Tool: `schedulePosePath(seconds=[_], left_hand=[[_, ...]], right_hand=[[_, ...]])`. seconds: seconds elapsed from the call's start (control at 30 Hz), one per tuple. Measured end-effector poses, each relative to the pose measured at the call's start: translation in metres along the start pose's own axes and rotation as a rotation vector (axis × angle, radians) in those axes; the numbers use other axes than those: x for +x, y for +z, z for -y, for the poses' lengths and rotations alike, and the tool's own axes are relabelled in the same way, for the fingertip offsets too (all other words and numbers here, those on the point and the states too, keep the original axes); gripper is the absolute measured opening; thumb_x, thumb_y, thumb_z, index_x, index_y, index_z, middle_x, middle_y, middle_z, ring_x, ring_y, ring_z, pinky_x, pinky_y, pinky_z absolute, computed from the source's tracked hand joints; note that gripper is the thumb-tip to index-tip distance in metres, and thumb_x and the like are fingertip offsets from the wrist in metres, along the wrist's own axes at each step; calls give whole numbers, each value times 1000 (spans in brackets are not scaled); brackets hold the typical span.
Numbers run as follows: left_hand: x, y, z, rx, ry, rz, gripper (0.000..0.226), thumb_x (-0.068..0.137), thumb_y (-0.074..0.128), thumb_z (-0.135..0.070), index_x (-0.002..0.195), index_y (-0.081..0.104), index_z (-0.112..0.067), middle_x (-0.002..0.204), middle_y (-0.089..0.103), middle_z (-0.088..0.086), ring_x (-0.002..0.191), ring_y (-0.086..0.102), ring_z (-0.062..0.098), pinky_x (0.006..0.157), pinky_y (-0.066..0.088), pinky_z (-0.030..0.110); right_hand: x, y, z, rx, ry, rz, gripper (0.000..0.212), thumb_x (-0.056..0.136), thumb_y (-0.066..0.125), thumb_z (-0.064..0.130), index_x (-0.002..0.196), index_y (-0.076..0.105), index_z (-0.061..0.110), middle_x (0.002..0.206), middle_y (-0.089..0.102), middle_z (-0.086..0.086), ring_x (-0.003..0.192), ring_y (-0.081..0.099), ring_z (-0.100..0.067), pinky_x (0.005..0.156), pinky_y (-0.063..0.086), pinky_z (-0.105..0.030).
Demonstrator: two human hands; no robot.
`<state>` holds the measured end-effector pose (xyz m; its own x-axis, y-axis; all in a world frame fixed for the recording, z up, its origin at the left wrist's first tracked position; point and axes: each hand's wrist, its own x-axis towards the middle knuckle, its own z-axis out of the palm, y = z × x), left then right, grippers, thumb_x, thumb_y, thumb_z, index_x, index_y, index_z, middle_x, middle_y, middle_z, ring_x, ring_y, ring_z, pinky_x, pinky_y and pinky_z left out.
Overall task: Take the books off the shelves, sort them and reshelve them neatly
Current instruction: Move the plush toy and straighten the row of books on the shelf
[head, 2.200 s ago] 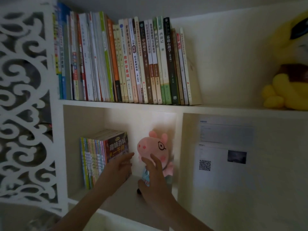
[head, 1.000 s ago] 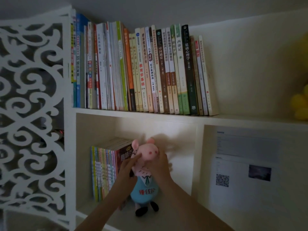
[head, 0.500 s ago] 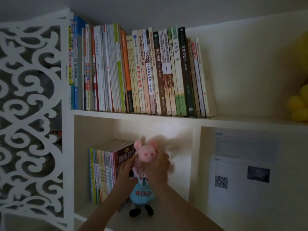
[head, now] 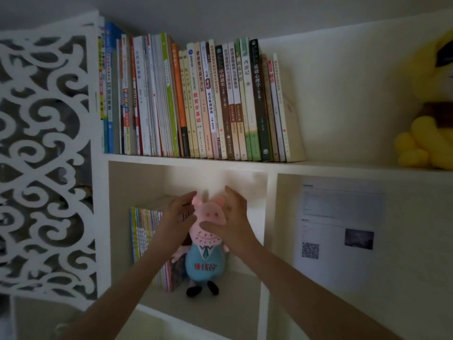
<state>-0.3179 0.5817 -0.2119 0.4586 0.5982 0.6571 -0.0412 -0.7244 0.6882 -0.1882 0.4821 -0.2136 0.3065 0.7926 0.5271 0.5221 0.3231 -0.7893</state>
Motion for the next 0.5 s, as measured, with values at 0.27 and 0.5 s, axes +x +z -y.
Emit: schedulePosePath(seconds=[0.27,0.5], left_hand=[[-39,-24,-106,-77,252,48,40,87,59,-5,115,57,-35,121,59,-15,102,61,-2,80,49,9],[-55,9,-204,-89,595,66,43,85,66,-14,123,54,-30,123,55,-7,111,58,7,91,49,20]], right_hand=[[-84,-67,111,-52,-73,-32,85,73,77,22,143,31,37,135,43,16,114,50,-2,72,52,-13],[-142,-128,183,-230,-318,-195,89,63,76,39,142,34,39,137,47,17,117,53,3,97,48,-25]])
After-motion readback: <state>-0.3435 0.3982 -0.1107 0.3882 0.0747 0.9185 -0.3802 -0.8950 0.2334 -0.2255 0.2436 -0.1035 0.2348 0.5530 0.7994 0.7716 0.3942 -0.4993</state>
